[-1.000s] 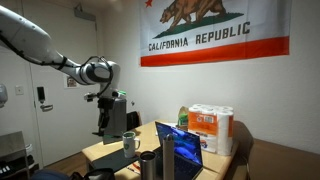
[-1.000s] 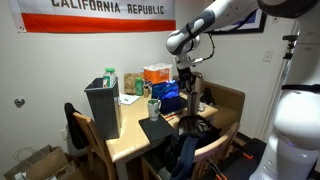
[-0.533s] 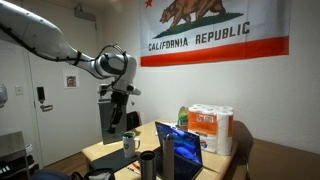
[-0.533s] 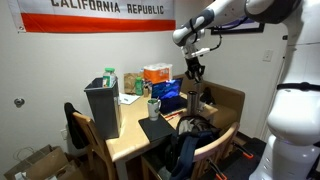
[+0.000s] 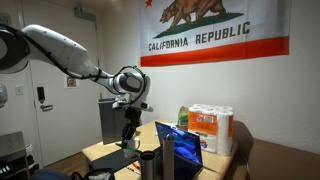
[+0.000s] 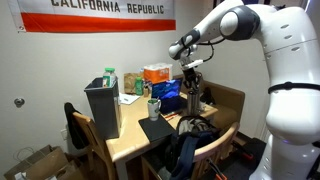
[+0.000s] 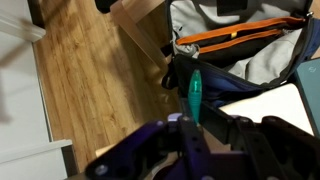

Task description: Put the spoon in the cup, the cup in the bag and close the laptop

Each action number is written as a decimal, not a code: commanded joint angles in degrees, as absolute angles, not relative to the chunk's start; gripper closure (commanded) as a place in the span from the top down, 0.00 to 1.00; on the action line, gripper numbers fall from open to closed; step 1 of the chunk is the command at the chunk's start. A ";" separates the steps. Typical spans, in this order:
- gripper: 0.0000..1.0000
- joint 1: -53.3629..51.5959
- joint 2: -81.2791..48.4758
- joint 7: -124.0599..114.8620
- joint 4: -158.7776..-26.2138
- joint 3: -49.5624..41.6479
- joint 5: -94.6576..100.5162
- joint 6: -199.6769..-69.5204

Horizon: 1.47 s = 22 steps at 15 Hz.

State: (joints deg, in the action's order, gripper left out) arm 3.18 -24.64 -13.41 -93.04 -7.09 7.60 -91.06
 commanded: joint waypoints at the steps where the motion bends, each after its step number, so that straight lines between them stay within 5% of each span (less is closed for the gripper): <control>1: 0.09 4.51 -28.93 -11.96 -84.85 -7.10 6.64 -87.53; 22: 0.08 9.34 -35.85 -9.54 -77.57 -7.00 -0.60 -82.28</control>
State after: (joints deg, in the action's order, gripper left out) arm 8.45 -33.93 -10.17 -80.00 -7.12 1.35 -83.28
